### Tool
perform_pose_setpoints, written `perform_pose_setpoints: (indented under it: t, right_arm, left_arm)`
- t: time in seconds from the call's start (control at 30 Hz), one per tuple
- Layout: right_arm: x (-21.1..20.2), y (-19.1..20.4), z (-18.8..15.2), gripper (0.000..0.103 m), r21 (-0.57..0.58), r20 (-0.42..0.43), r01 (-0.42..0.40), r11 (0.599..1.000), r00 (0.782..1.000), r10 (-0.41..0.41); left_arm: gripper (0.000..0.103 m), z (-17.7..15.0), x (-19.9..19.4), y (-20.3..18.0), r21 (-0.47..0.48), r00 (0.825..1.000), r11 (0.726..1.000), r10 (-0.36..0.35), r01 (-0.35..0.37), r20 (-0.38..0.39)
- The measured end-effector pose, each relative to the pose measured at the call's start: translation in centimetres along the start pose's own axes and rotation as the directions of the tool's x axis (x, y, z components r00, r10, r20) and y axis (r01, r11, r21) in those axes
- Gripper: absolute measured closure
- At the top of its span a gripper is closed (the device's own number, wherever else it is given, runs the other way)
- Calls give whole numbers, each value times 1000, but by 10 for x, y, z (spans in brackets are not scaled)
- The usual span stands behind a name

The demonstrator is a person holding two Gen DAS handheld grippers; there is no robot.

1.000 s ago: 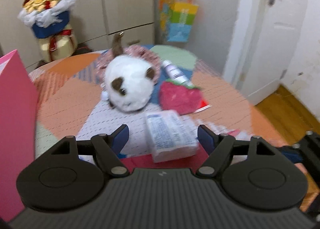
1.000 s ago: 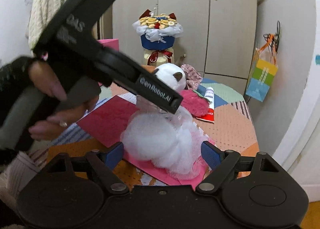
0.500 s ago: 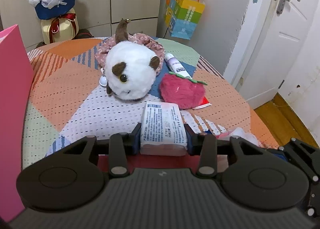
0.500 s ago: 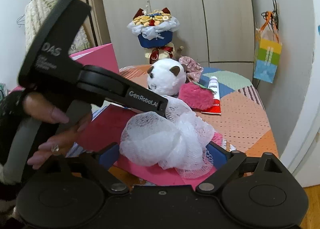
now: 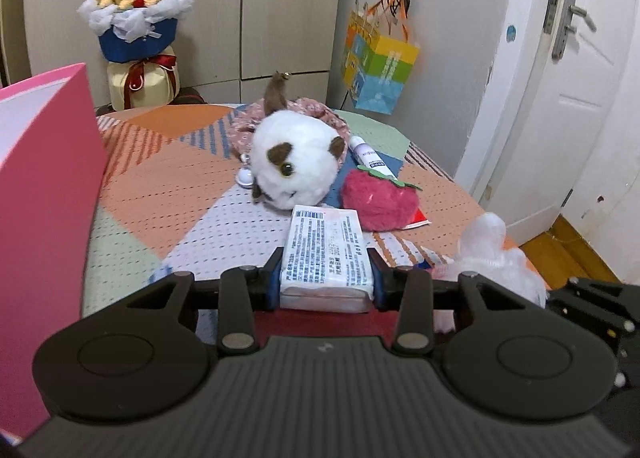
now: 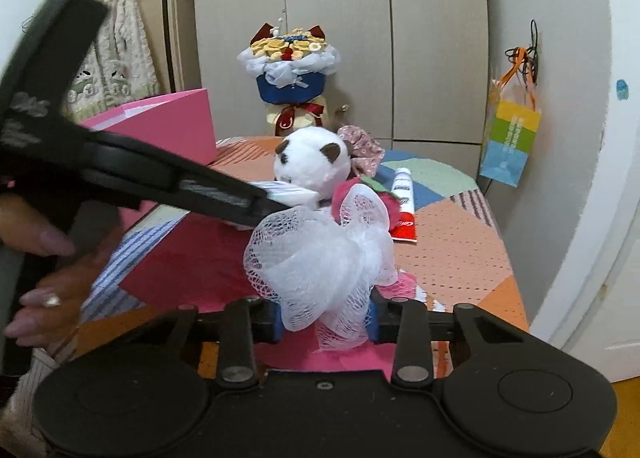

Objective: Organize soft objects
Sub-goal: 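Carry the tissue pack and mesh puff into the pink box and release both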

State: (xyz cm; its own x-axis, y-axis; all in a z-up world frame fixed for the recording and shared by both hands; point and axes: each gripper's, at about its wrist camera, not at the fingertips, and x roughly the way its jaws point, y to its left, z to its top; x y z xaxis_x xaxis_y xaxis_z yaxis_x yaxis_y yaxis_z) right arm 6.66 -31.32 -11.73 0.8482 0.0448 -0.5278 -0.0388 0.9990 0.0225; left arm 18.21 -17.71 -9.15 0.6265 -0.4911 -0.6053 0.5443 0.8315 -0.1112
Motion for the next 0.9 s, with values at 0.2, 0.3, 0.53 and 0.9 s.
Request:
perform_pose_setpoints:
  t: [0.2, 0.3, 0.53, 0.9]
  right_arm:
    - [-9, 7, 4, 63, -31, 22, 22, 999, 1000, -22]
    - [-12, 8, 5, 62, -32, 24, 27, 999, 999, -27]
    - [-34, 16, 9, 62, -68, 62, 50, 996, 997, -46]
    - [-61, 38, 15, 62, -144, 32, -16, 990, 999, 21]
  left_arm:
    - [64, -5, -30, 8, -10, 999, 1000, 0, 0, 49]
    - [64, -9, -45, 12, -20, 998, 1000, 2, -1, 67]
    - [64, -17, -77, 21, -41, 996, 999, 6, -2, 90]
    - [64, -46, -130, 43, -96, 997, 995, 31, -25, 67]
